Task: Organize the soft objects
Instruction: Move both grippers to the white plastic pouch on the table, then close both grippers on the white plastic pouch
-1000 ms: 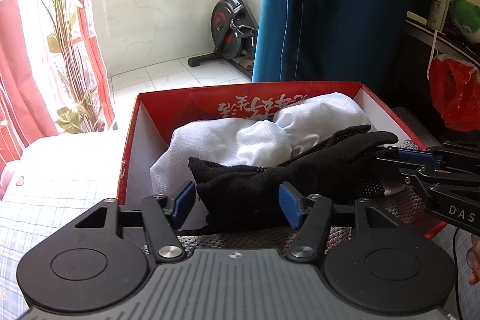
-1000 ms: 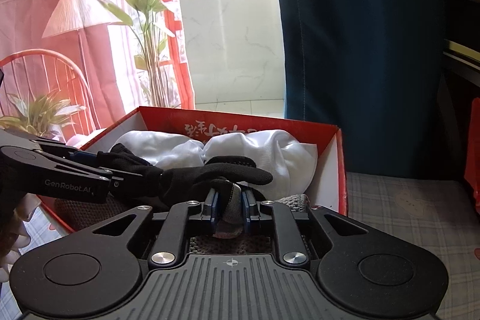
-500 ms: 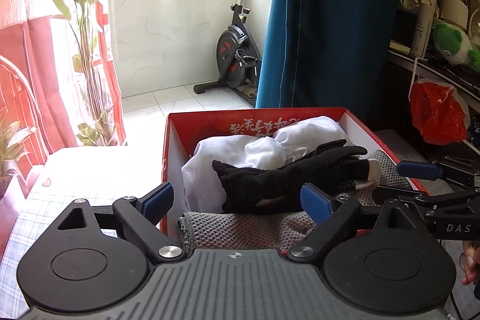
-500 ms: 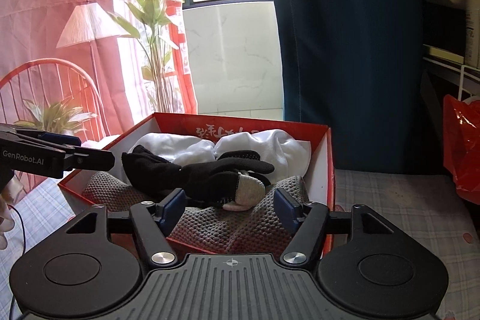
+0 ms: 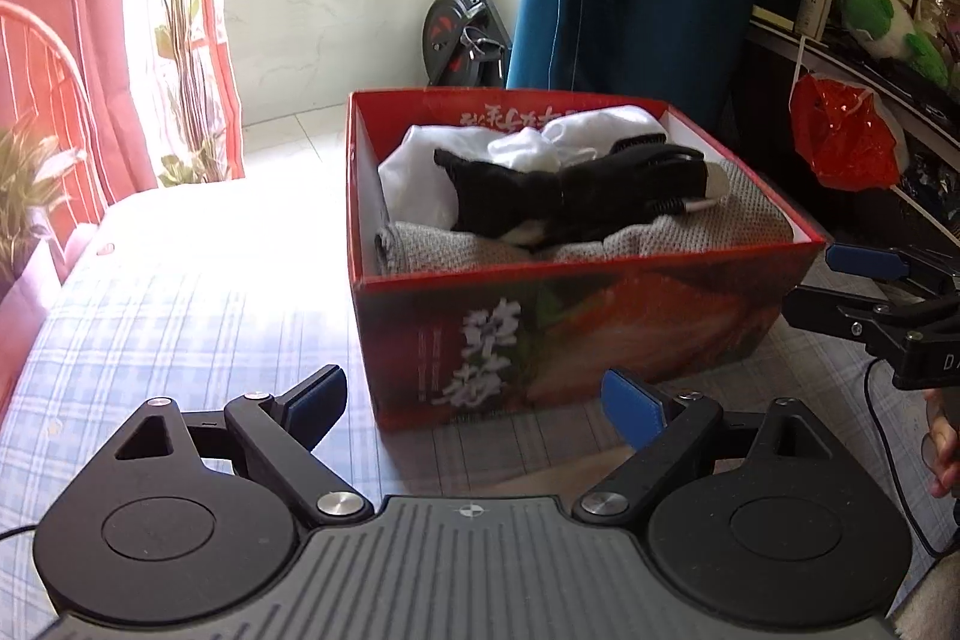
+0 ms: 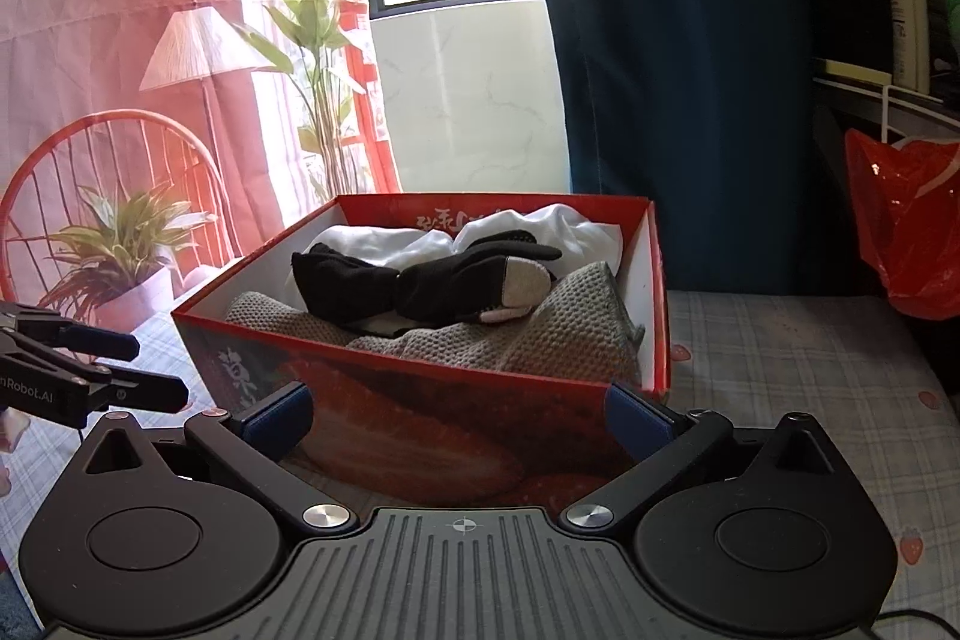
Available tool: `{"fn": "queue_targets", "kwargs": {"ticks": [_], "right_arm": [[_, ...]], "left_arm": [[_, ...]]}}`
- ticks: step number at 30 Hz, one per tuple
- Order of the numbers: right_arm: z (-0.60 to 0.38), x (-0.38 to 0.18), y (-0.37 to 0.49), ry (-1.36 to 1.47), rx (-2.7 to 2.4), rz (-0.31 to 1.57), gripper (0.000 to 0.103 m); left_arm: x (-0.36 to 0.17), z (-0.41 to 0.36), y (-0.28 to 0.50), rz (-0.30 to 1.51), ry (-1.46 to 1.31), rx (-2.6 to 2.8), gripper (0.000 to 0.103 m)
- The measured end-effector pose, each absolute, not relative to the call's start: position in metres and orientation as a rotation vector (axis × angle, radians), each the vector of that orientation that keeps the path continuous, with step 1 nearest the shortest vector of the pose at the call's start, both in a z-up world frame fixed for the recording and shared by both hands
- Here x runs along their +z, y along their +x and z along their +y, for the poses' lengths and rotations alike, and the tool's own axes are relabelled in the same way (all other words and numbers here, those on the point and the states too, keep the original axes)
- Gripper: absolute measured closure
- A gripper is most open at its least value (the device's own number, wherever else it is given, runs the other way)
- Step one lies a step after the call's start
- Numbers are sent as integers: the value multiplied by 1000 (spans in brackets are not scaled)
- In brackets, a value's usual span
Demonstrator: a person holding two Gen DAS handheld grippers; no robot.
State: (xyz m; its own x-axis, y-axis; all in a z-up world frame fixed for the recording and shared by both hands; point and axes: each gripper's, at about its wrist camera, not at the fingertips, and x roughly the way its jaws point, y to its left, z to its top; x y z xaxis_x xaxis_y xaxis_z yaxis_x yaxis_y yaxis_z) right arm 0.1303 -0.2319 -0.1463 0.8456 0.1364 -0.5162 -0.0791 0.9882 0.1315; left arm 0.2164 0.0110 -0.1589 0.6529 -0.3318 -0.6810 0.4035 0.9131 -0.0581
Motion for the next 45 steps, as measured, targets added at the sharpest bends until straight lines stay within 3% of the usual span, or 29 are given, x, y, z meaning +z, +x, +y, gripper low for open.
{"fn": "queue_targets", "kwargs": {"ticks": [12, 21, 45], "right_arm": [[-218, -217, 109, 187, 96, 711, 0], [-196, -245, 110, 122, 125, 791, 0], [-193, -253, 97, 70, 126, 782, 0]], "left_arm": [[-227, 31, 201, 913, -5, -450, 24], [-246, 33, 196, 962, -70, -470, 52], [-259, -17, 161, 910, -155, -514, 56]]}}
